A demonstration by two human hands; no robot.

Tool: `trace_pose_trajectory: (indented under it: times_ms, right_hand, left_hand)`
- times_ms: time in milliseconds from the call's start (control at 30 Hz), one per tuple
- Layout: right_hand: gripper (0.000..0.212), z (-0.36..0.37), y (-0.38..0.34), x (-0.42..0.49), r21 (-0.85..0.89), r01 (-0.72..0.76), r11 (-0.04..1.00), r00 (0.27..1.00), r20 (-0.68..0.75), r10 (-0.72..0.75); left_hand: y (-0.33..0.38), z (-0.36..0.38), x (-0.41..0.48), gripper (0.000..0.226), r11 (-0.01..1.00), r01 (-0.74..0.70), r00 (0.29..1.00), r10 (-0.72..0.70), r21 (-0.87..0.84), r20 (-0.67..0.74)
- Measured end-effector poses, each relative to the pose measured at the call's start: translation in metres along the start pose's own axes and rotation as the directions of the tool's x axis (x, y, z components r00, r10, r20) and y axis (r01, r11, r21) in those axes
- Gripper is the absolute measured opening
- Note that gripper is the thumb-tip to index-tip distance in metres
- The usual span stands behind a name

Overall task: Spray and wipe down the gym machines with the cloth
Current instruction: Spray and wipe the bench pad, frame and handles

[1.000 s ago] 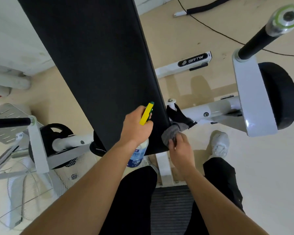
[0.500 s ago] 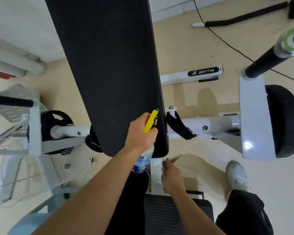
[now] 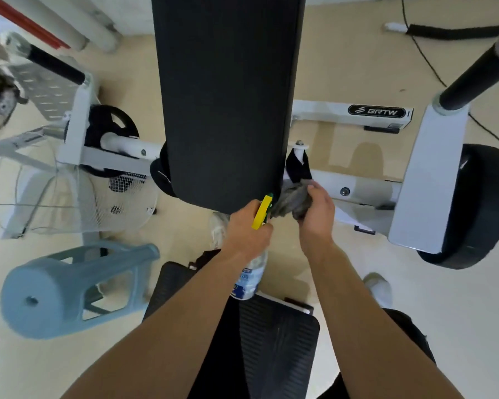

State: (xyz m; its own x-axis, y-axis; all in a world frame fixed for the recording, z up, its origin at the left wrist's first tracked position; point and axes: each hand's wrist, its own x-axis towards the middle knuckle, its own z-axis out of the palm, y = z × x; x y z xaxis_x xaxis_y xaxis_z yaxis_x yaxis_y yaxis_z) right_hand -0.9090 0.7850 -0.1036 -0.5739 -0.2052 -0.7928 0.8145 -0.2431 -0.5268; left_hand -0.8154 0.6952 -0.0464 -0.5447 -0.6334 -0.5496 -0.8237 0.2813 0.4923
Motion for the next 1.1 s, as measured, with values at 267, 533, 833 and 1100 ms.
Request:
trace_pose_trajectory:
  times_ms: [267, 533, 833, 1100]
  right_hand:
    - [0.039, 0.000, -0.007, -0.021, 0.120, -0.068, 0.990, 0.989, 0.136, 0.052]
    - [0.014, -0.020, -0.030, -0.021, 0.165, -0.055, 0.985, 0.995, 0.086, 0.042]
    - [0.026, 0.032, -0.034, 0.009, -0.112, 0.255, 0.961, 0.967, 0.058, -0.249]
    - [0.050, 0.055, 0.085, 0.017, -0.775, 0.470, 0.422, 0.816, 0.200, -0.543]
  left_hand:
    - [-0.013, 0.003, -0.011, 0.012, 1.000, 0.007, 0.999, -0.007, 0.015, 0.037]
    - [-0.017, -0.002, -0.010, 0.015, 0.998, 0.058, 0.990, -0.061, 0.033, 0.125]
    - [-0.011, -0.011, 0.010, 0.006, 0.991, 0.036, 0.992, -0.052, 0.132, 0.114]
    - [-0.014, -0.046, 0.029, 0.010, 0.984, 0.005, 0.999, -0.012, 0.180, 0.040]
